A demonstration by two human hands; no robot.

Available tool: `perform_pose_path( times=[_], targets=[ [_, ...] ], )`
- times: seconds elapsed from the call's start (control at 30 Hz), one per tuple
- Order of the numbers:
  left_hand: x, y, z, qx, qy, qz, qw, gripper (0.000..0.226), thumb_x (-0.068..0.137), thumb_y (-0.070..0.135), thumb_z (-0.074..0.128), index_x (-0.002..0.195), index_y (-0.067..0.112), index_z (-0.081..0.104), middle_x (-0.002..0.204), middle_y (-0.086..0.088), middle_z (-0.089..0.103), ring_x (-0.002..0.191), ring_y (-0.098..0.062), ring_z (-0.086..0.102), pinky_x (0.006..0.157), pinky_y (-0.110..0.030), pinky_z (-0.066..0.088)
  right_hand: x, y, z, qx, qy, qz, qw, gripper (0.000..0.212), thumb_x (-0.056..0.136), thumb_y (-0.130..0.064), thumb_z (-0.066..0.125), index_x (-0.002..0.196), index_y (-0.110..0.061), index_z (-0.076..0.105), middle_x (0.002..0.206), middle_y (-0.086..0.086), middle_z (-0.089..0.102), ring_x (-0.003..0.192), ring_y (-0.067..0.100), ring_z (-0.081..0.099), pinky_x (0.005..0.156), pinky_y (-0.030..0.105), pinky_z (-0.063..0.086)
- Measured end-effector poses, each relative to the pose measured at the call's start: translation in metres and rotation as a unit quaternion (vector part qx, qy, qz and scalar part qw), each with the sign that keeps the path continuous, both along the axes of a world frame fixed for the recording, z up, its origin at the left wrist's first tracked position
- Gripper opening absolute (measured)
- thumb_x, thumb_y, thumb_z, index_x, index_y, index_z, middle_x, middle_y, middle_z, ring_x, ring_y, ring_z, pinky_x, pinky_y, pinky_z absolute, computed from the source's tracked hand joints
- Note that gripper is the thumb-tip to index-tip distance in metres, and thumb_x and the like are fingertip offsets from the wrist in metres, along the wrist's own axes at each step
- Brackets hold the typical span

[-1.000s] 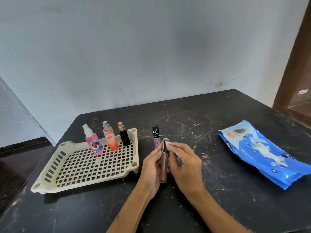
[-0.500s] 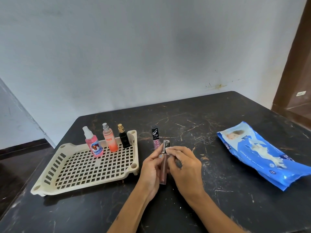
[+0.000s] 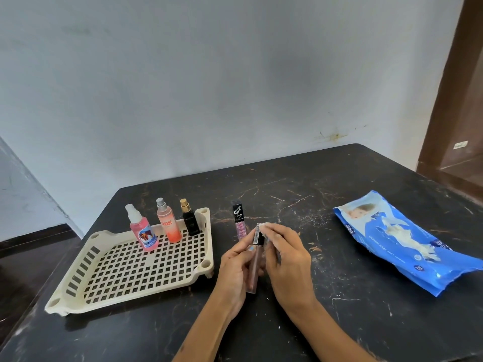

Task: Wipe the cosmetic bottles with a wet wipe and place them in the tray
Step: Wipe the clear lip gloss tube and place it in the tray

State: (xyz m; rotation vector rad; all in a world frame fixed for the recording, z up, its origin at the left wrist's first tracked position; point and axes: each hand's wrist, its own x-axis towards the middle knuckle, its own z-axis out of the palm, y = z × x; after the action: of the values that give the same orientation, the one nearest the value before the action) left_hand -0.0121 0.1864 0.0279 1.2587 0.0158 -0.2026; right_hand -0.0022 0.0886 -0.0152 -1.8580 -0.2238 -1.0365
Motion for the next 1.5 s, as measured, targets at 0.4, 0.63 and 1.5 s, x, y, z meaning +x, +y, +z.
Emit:
perform_pose_path(
  times=[0.4, 0.63, 1.5],
  targets=[
    [0.0, 0.002, 0.002, -0.04, 0.02, 0.011, 0.999, 0.037, 0.095, -0.002, 0.033, 0.104, 0.012, 0.066, 0.087, -0.01, 0.074, 0.073, -0.014, 0.07, 0.063, -0.024, 0.056, 0.0, 0.002, -0.001, -0.024, -0.029, 0.018, 0.999, 0.031, 0.087, -0.012, 0.049, 0.104, -0.001, 0.072, 0.106, 0.005, 0.067, 0.098, 0.013, 0.063, 0.083, 0.026, 0.054],
    [0.003, 0.006, 0.0, -0.119, 0.076, 0.038, 0.989, 0.036, 0.091, -0.004, 0.036, 0.116, 0.007, 0.059, 0.079, -0.011, 0.061, 0.068, -0.017, 0.06, 0.06, -0.022, 0.054, -0.019, 0.006, -0.002, -0.146, -0.067, 0.066, 0.985, 0.013, 0.076, -0.002, 0.058, 0.076, -0.004, 0.071, 0.083, 0.001, 0.066, 0.074, 0.016, 0.06, 0.067, 0.024, 0.052],
    [-0.002, 0.005, 0.003, -0.06, 0.047, -0.041, 0.996, 0.036, 0.093, -0.001, 0.037, 0.112, 0.011, 0.066, 0.085, -0.012, 0.072, 0.07, -0.016, 0.068, 0.059, -0.023, 0.054, -0.01, -0.004, 0.001, -0.055, -0.018, -0.009, 0.998, 0.031, 0.09, -0.01, 0.05, 0.114, 0.0, 0.068, 0.109, 0.009, 0.065, 0.104, 0.008, 0.057, 0.095, 0.013, 0.044]
  ],
)
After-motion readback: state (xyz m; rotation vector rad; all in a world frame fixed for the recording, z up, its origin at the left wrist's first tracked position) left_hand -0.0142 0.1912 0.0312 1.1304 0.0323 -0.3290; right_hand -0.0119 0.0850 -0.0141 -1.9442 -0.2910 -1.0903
